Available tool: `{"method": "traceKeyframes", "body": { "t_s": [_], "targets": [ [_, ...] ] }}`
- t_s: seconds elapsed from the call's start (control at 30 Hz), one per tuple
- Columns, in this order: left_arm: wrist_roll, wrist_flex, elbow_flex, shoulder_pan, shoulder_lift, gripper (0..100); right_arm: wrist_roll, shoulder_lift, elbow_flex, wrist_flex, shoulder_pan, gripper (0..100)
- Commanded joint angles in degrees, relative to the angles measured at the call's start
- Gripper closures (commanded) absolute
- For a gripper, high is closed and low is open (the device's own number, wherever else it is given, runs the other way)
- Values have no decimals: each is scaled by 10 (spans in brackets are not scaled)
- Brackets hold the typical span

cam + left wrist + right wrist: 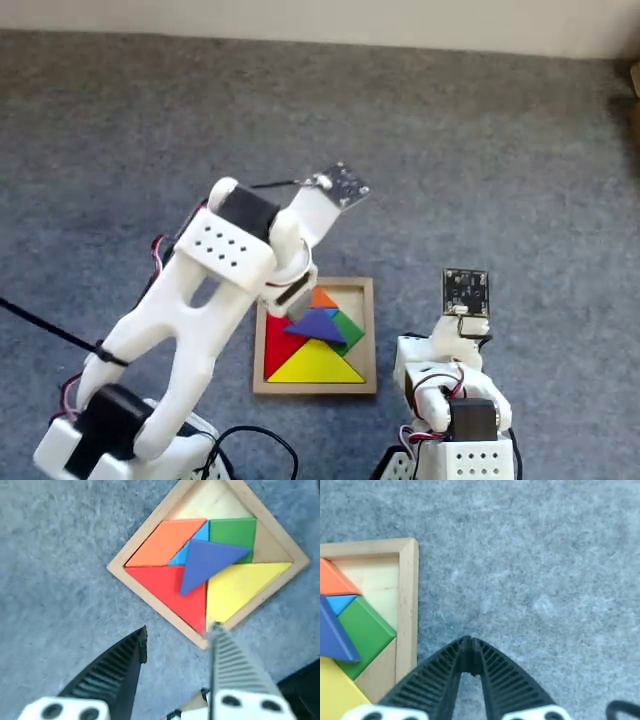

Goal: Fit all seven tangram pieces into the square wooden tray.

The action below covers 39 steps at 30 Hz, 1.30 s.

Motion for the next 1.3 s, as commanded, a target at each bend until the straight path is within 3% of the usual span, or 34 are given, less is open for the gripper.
{"method": "traceKeyframes", "body": {
  "t_s": [0.0, 0.17, 0.33, 0.63, 1.27],
  "targets": [
    [6, -80, 68, -5, -44, 885, 5, -9, 78, -17, 11, 994],
    [7, -173, 153, -6, -50, 905, 5, -9, 78, -17, 11, 994],
    [7, -199, 191, 2, -50, 905, 5, -9, 78, -17, 11, 994],
    [11, -238, 254, 105, -50, 905, 5, -9, 78, -16, 11, 994],
    [11, -366, 323, 106, -47, 902, 5, -9, 78, -16, 11, 994]
  ]
}}
